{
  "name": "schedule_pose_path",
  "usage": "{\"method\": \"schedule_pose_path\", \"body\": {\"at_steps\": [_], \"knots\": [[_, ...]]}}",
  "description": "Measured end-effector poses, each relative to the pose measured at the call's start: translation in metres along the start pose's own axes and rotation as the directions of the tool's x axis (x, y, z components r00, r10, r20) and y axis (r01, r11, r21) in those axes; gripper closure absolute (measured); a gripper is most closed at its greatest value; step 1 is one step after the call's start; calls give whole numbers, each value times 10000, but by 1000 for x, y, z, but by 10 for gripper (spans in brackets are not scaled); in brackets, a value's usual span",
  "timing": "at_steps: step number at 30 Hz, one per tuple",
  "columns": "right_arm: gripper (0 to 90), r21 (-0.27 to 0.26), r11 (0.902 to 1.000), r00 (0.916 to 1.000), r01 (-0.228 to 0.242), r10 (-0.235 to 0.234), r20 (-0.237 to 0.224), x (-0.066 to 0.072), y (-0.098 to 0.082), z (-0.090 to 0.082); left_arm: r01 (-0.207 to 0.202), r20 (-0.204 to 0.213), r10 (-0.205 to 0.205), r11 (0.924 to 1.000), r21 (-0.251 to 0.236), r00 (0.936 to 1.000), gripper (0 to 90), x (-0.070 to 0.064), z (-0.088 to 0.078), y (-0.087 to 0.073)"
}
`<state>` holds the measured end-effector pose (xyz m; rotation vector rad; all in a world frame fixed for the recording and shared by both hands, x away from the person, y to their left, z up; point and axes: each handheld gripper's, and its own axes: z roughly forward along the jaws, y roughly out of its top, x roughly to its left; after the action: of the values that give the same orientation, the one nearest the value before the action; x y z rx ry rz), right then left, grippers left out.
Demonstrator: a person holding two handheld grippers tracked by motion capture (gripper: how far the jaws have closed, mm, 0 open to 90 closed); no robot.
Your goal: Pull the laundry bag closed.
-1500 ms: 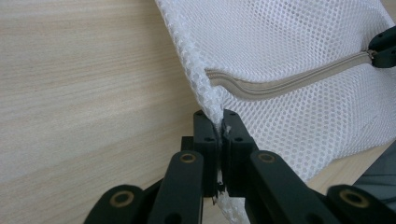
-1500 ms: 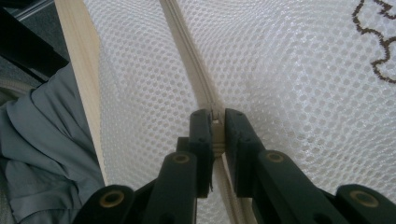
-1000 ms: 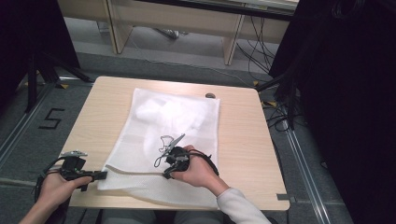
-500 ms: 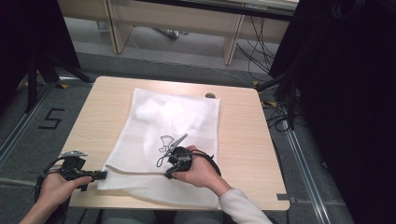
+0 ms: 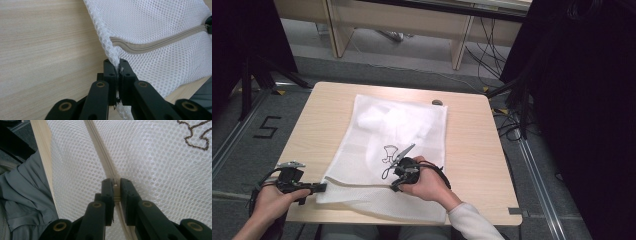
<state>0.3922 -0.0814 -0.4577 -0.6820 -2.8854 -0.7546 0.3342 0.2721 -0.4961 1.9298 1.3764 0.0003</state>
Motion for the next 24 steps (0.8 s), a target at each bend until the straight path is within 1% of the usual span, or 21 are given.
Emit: {"method": "schedule_pose_path", "body": {"at_steps": [6, 10, 11, 14, 16, 17, 18, 24], "knots": [[825, 30, 10000, 10000, -7, 7, 40, 0, 0, -1, -3, 7, 3, 10000, -9, 10000, 857, 0, 0, 0], [825, 7, 10000, 10000, 79, -79, 16, -1, -2, -1, -19, -1, 19, 10000, 13, 10000, 857, 0, 0, 0], [825, 15, 10000, 10000, -16, 16, 2, 0, -2, -2, -45, 1, 45, 10000, 35, 10000, 857, 0, 0, 0], [825, 41, 10000, 10000, -80, 80, 30, 0, -3, -3, -13, -4, 13, 10000, 7, 10000, 856, 0, 0, 0], [825, 17, 10000, 10000, 8, -8, 17, -1, -3, -4, -16, -7, 16, 10000, 14, 10000, 857, 0, 0, 0], [825, -26, 10000, 10000, -16, 16, -11, -1, -3, -4, -62, -17, 62, 10000, 54, 10000, 857, 0, 0, 0], [825, 40, 10000, 10000, -69, 69, 45, -1, -4, -4, -48, -7, 48, 10000, 55, 10000, 857, 0, 0, 0], [825, 1, 10000, 9999, -99, 99, 70, -3, -6, -6, -49, -23, 49, 10000, 48, 10000, 857, 0, 0, 0]]}}
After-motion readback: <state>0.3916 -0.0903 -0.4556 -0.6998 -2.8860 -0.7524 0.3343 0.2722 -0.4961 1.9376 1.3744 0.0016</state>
